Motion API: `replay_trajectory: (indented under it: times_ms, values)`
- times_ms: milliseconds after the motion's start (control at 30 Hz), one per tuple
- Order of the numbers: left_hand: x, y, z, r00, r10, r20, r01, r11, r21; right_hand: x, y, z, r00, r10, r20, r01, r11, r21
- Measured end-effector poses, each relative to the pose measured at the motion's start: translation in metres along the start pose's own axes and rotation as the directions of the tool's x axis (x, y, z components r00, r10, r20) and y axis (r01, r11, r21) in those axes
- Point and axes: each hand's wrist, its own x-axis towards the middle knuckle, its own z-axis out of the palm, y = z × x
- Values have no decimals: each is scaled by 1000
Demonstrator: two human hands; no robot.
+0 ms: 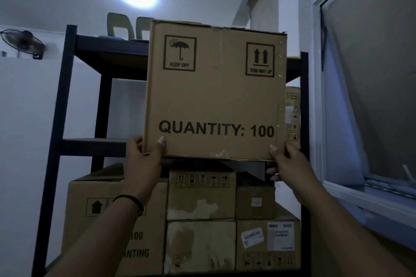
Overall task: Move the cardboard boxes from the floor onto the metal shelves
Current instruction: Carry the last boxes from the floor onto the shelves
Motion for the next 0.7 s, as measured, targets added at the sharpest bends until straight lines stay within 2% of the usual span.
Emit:
replay_trajectory:
  times_ms: [200, 367, 467, 567, 700]
  values:
    - [16, -32, 37, 998, 18, -63, -18, 1000, 2, 40, 26, -5, 998, -51, 44, 51, 999, 5]
    - [28, -40, 56, 984, 113, -140, -101, 991, 87, 67, 38, -5, 989, -142, 31, 141, 989, 37]
    - [35, -43, 65, 978, 118, -173, -101, 989, 104, 82, 46, -1, 986, -155, 58, 153, 988, 29]
    - [44, -54, 69, 981, 113, -159, -94, 988, 121, 94, 56, 3, 985, -149, 83, 149, 989, 10]
    - [64, -73, 67, 988, 124, -87, -105, 975, 197, 107, 66, 12, 985, -170, 12, 170, 984, -48]
